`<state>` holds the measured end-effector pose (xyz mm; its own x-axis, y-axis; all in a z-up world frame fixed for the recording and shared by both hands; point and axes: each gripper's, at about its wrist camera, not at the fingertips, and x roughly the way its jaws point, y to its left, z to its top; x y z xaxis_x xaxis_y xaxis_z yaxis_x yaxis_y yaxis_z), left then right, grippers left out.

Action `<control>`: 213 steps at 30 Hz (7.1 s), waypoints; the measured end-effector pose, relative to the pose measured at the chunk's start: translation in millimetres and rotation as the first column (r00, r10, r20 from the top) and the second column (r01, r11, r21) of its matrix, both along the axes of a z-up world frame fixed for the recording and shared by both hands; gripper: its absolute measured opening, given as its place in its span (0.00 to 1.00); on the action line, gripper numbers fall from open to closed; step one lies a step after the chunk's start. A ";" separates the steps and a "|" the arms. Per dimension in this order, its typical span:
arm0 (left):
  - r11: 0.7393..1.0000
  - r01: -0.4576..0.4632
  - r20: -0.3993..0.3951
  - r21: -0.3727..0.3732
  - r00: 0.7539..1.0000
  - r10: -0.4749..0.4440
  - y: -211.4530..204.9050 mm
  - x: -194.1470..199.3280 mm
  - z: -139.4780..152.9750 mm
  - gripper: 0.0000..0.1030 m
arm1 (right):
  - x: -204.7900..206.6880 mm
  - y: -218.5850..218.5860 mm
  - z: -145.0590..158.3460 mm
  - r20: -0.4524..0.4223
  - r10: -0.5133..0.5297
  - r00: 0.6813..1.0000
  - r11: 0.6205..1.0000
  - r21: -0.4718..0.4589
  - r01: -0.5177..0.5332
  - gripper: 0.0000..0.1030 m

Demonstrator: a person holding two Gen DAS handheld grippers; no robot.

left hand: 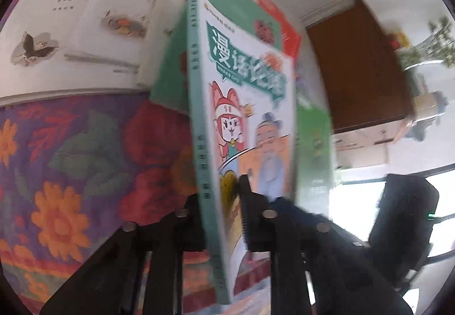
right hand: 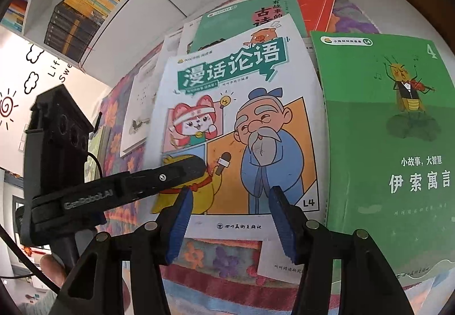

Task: Organize books

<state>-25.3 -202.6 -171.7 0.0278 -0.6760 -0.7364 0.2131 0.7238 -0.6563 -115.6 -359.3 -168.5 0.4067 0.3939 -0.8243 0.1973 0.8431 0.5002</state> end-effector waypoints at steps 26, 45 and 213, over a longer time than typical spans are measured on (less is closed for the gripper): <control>0.987 -0.153 -0.125 -0.042 0.981 0.147 120.2 -23.8 -13.0 0.08 | 5.9 87.0 -4.7 -0.033 0.213 0.976 0.957 0.207 -0.202 0.62; 0.997 -0.066 -0.170 -0.038 0.984 0.058 124.0 -7.5 -29.1 0.15 | -42.8 28.6 -13.3 -0.131 -0.017 0.991 0.998 -0.063 0.009 0.34; 0.983 -0.176 -0.167 0.056 0.969 0.183 140.6 -23.0 -24.5 0.29 | 14.0 46.4 -8.9 -0.119 0.207 0.971 0.975 -0.053 -0.214 0.44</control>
<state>-48.3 -62.0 -196.2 0.0180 -0.6412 -0.7671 -0.0351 0.7664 -0.6414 -101.6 -312.9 -177.4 0.2237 0.4046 -0.8867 0.0636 0.9018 0.4275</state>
